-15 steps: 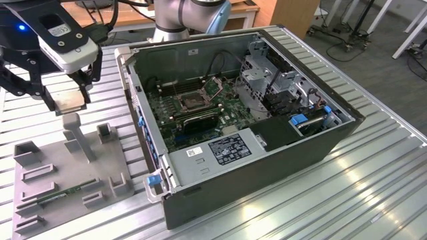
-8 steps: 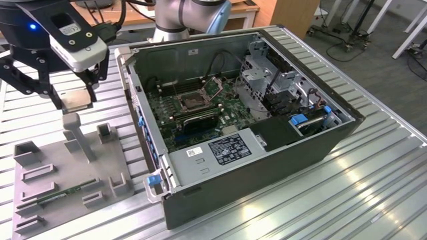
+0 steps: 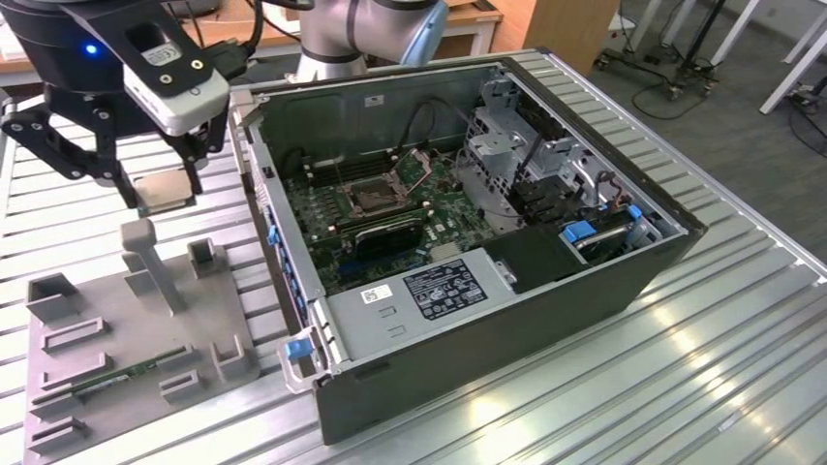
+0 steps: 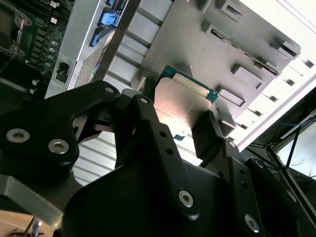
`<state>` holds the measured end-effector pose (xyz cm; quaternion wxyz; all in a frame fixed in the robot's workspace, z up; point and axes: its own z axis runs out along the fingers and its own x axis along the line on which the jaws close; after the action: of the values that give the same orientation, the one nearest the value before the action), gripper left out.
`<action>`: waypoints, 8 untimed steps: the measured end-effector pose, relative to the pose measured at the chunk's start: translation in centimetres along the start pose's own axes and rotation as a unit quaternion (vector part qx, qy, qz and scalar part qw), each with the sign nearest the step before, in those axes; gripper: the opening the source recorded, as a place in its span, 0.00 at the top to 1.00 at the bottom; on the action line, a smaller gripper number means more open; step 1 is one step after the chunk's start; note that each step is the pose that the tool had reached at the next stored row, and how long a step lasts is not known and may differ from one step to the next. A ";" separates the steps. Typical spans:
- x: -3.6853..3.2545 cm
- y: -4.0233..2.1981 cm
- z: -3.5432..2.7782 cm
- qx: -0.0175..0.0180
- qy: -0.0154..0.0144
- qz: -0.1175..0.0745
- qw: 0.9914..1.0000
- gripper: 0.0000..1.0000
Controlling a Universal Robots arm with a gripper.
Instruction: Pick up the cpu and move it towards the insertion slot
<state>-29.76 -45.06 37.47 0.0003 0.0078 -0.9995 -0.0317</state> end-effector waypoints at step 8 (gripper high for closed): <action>-1.42 -0.02 0.00 0.000 0.000 0.000 1.000 0.46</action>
<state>-28.34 -45.06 37.47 0.0003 0.0079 -0.9995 -0.0316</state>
